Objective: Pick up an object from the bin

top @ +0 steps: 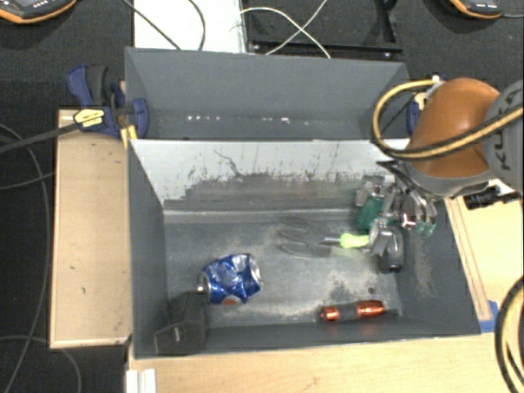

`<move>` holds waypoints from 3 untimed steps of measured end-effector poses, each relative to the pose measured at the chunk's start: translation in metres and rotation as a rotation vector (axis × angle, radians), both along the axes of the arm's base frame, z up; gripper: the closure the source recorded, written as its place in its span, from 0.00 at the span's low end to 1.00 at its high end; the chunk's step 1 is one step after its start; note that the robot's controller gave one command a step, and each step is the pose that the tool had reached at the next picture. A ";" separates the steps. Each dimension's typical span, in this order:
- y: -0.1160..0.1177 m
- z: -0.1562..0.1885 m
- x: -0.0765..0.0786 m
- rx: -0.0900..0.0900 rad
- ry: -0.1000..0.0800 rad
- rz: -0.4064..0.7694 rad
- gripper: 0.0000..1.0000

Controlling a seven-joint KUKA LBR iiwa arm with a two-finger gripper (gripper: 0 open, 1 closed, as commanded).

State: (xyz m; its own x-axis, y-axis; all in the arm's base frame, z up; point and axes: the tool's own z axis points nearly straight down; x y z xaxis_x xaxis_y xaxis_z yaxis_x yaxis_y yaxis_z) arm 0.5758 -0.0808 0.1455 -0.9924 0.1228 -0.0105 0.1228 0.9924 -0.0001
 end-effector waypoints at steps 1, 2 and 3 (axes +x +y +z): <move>-0.018 -0.046 0.011 0.001 0.012 0.245 0.00; 0.006 -0.075 -0.007 0.000 -0.002 0.072 0.00; 0.003 -0.075 -0.001 0.000 0.007 0.241 1.00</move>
Offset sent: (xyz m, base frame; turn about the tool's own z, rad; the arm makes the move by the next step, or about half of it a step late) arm -0.0080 0.0055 -0.0755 -0.0713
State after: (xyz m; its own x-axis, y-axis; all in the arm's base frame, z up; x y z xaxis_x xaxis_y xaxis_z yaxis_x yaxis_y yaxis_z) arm 0.5747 -0.0782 0.0708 -0.9930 -0.1177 -0.0035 -0.1177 0.9931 0.0002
